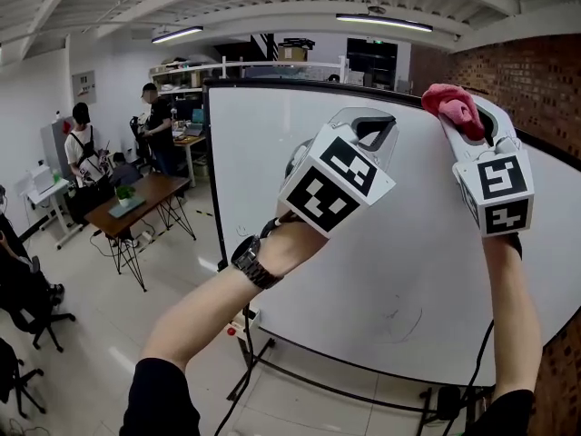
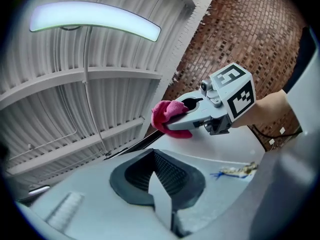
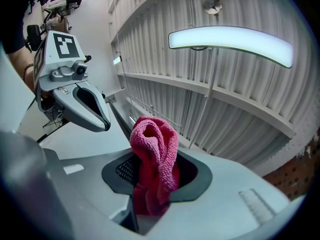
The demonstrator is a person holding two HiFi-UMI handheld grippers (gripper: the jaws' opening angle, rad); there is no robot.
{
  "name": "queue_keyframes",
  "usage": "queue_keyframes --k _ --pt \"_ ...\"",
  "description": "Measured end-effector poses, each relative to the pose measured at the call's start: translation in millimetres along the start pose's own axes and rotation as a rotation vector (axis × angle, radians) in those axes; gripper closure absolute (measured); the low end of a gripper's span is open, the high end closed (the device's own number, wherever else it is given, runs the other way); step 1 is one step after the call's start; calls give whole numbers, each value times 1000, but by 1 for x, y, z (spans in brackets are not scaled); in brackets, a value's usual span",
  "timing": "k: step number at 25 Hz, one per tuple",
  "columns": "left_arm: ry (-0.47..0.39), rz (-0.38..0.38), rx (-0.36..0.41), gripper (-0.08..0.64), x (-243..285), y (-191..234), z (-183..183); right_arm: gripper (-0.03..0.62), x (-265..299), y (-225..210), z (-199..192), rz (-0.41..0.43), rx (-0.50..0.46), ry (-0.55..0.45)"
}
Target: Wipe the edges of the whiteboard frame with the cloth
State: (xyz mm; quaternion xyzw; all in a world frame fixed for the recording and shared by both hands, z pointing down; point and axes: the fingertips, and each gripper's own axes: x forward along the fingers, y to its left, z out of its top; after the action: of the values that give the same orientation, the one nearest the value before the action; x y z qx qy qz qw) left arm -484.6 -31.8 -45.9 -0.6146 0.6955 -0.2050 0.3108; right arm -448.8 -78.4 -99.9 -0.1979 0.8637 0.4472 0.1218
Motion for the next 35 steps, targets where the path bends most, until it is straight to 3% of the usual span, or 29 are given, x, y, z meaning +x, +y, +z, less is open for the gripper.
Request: queue_keyframes --k 6,11,23,35 --pt "1 -32 -31 560 0 20 -30 459 32 23 13 -3 19 -23" --pt "0 -43 -62 560 -22 62 -69 459 70 65 38 -1 28 -26" --pt "-31 -33 -80 560 -56 112 -100 459 111 116 66 12 31 -23" --pt "63 43 -15 560 -102 164 -147 459 163 179 106 97 65 -74"
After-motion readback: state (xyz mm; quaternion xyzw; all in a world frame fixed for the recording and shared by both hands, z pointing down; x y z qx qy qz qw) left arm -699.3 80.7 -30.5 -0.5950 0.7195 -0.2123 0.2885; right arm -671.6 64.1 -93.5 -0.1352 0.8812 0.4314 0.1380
